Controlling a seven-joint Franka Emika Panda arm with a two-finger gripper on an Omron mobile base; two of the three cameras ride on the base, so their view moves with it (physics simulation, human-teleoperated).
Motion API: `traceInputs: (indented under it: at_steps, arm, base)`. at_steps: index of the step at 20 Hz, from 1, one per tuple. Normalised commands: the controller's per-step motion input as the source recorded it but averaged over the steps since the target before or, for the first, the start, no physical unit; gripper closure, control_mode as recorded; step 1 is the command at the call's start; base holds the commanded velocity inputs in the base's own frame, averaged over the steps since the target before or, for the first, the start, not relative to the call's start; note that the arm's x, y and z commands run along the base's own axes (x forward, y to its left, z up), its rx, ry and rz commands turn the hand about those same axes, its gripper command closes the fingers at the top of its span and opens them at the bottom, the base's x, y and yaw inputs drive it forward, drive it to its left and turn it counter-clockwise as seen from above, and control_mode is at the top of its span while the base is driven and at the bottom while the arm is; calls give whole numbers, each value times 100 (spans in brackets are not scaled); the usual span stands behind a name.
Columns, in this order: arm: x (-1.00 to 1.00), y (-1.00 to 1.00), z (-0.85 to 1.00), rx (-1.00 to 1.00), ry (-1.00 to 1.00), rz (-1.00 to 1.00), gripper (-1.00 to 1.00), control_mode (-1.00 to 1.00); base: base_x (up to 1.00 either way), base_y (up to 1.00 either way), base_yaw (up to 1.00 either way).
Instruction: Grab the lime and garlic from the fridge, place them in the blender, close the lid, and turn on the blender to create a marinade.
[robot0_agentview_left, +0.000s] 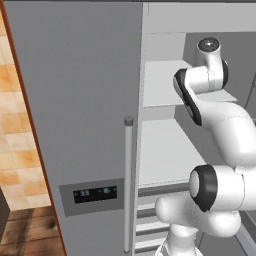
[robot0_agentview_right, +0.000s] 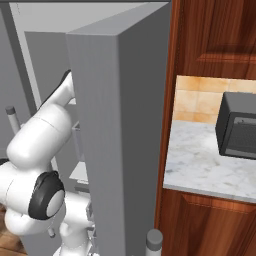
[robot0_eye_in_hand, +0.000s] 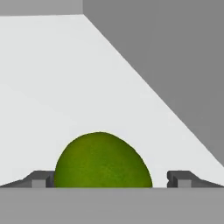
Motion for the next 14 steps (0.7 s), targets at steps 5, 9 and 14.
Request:
traceInputs:
  at_steps: [5,9,14]
  arm:
    - [2,0,-47,0,0,0,-100,-100]
    - [0,0,-54,0,-1,0,100,-100]
    - [-6,2,-11,0,-16,0,100,-100]
  base:
    - [0,0,0]
    - [0,0,0]
    - [0,0,0]
